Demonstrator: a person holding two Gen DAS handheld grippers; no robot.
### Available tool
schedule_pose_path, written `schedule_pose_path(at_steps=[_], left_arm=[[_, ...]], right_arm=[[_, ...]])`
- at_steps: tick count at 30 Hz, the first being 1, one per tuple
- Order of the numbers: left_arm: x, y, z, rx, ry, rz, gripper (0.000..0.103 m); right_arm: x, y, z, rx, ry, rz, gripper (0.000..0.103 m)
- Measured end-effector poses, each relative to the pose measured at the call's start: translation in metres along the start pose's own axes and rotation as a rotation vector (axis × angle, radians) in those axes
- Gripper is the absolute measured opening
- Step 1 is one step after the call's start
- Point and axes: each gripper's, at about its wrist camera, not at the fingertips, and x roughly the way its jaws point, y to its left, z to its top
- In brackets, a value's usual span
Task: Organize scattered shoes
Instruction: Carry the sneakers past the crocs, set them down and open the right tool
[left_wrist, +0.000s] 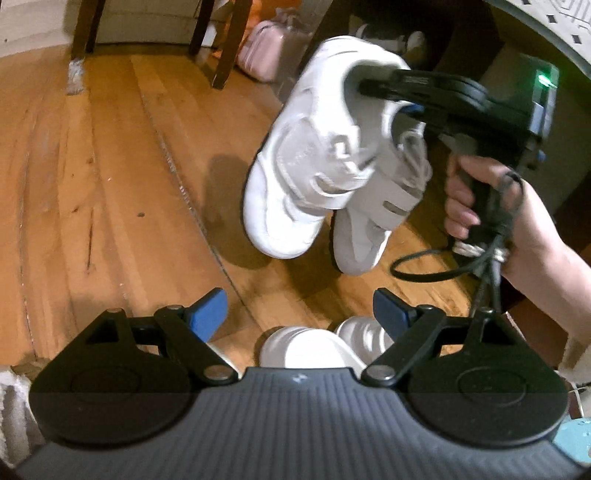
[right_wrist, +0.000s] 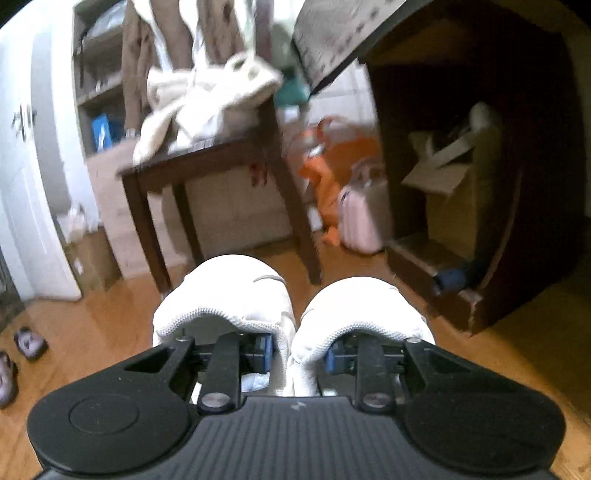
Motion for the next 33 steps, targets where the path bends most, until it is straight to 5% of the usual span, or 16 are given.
schedule_pose_path(at_steps=[8,10,12,15,22,29,33], left_arm=[[0.023,0.036,0.012,-0.093,0.079,-0.046,0.086],[0.028,0.045,0.012,-0.115,0.101,-0.053,0.086],[0.037,0.053,0.016,-0.128,0.137,-0.039,0.086],[0.048,0.054,0.019,-0.119,0.215,-0.01,0.086],[0.056,0.036,0.009,-0.162,0.429,-0.119,0.088],[0.03,0.013,-0.004,-0.102,0.485,-0.171,0.095],[0.022,0.009,-0.018,-0.027,0.494,-0.093,0.095]], right_arm=[[0.1,0.023,-0.001,0.002,0.213,-0.074,0.025],[0.124,0.024,0.005,0.034,0.28,-0.112,0.03],[0.154,0.023,0.013,0.09,0.378,-0.162,0.046],[0.169,0.022,0.02,0.175,0.456,-0.184,0.047],[0.139,0.016,0.006,0.128,0.794,-0.099,0.05],[0.047,-0.002,-0.028,0.213,1.084,-0.129,0.059],[0.006,-0.004,-0.056,0.203,1.215,-0.144,0.061]])
